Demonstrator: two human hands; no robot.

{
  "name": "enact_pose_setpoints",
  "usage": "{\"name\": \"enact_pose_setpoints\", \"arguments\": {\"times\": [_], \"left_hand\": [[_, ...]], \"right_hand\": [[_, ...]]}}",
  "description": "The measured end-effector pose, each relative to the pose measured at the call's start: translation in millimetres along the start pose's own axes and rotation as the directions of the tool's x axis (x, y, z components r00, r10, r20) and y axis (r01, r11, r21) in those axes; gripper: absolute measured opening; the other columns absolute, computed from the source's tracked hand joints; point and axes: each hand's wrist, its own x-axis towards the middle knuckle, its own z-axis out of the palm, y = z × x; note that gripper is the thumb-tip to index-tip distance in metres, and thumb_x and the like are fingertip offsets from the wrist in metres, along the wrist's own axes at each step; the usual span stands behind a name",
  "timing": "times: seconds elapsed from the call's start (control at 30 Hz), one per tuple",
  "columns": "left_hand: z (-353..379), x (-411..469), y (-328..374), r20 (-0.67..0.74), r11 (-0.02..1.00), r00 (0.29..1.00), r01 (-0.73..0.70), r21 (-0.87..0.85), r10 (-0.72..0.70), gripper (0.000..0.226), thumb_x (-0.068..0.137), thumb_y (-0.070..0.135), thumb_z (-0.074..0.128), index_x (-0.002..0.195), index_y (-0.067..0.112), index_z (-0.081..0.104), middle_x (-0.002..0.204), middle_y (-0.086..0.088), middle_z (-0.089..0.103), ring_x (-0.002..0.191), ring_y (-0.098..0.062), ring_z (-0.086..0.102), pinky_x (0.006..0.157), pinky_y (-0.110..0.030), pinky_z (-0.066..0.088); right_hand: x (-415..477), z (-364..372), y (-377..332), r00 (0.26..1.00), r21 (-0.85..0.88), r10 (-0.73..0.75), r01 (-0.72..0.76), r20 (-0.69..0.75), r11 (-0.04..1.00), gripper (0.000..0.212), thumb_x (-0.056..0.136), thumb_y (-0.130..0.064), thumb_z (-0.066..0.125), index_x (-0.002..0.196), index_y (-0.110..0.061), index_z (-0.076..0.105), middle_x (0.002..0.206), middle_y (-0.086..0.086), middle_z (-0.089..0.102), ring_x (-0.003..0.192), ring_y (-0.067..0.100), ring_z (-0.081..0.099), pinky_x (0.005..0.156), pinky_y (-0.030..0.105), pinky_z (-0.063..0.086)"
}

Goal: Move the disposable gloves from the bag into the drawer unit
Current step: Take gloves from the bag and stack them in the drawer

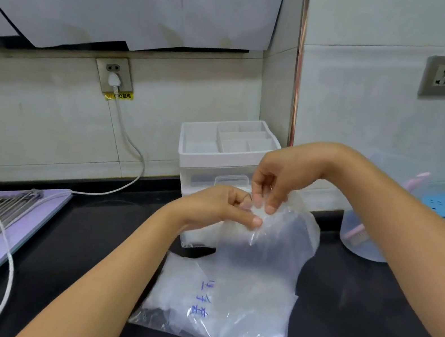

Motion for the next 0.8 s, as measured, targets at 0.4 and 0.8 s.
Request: {"name": "enact_pose_setpoints", "arguments": {"times": [0.4,0.8], "left_hand": [[-58,12,14,-0.655,0.833,0.666,0.09,0.546,0.357,0.014,0.081,0.022,0.075,0.075,0.015,0.064,0.066,0.005,0.056,0.058,-0.003,0.05,0.05,-0.01,0.035],[-22,2,-28,-0.383,0.607,0.88,0.146,0.781,0.282,0.017,0.088,0.021,0.063,0.09,0.004,0.066,0.095,-0.006,0.061,0.085,-0.021,0.057,0.071,-0.03,0.042]], "right_hand": [[25,-24,34,0.598,-0.15,-0.101,-0.032,-0.795,0.988,0.004,0.081,-0.014,0.071,0.084,-0.011,0.07,0.071,-0.011,0.049,0.068,0.01,0.047,0.061,0.021,0.03],[30,77,70,0.633,0.022,-0.038,0.085,-0.773,0.996,0.01,0.078,-0.011,0.075,0.083,-0.02,0.073,0.099,-0.002,0.069,0.089,0.011,0.047,0.079,0.024,0.041]]}}
